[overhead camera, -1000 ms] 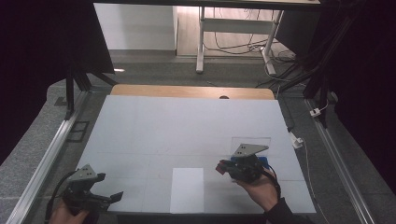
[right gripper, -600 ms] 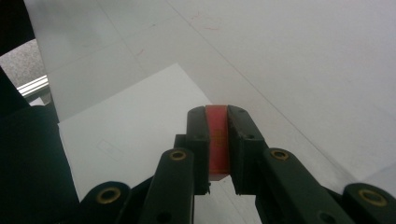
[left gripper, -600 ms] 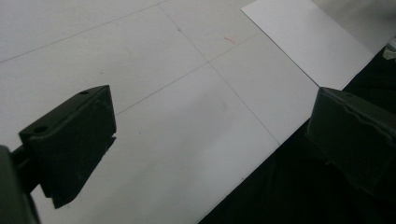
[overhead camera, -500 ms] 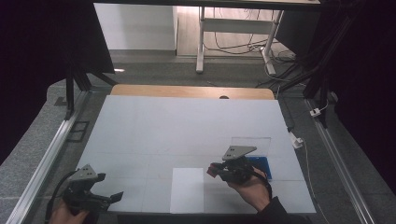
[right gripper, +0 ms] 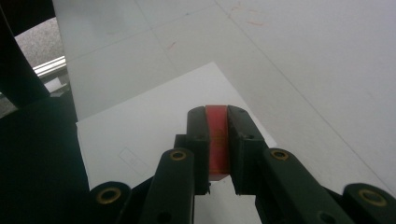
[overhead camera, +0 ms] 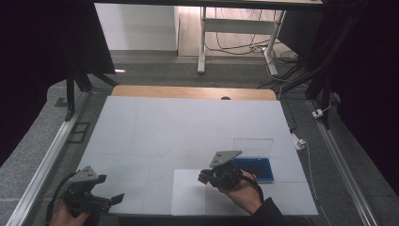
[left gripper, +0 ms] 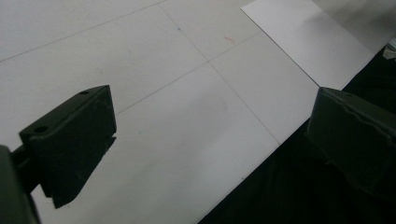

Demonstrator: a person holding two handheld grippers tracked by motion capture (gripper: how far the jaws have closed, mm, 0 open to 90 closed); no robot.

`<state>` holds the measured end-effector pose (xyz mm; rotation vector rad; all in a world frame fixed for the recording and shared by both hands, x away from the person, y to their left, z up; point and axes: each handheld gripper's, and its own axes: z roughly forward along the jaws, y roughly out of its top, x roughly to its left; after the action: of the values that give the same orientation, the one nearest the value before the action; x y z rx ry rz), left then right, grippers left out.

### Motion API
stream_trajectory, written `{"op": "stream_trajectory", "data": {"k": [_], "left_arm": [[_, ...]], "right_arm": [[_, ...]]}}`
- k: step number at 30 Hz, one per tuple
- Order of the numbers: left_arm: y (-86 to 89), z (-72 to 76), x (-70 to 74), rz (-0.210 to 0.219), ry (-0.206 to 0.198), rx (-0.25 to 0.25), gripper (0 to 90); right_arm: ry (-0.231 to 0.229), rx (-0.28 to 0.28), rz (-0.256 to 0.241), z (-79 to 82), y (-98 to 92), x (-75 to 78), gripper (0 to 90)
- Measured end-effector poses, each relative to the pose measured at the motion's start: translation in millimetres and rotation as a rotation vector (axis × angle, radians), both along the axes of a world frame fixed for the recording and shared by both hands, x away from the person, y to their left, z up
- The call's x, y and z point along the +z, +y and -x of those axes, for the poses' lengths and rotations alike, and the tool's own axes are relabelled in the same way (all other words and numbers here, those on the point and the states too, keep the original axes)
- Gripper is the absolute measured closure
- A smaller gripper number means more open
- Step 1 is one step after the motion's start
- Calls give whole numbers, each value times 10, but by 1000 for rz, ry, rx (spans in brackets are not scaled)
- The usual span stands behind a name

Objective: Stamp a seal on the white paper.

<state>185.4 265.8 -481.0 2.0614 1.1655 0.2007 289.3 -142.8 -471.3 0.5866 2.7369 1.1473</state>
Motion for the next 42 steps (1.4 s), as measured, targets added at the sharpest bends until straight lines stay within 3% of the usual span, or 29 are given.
{"op": "stream_trajectory", "data": {"k": [15, 25, 33, 42], "left_arm": [[3, -3, -2, 4, 4, -3, 16], [5, -6, -3, 6, 6, -5, 16], [4, -4, -2, 6, 4, -8, 16], [1, -6, -2, 5, 8, -8, 16]], "right_arm": [[6, 82, 47, 17, 301, -152, 798], [-6, 95, 68, -18, 399, -217, 798], [-25, 111, 113, -23, 454, -288, 799], [-7, 91, 105, -24, 460, -301, 806]]}}
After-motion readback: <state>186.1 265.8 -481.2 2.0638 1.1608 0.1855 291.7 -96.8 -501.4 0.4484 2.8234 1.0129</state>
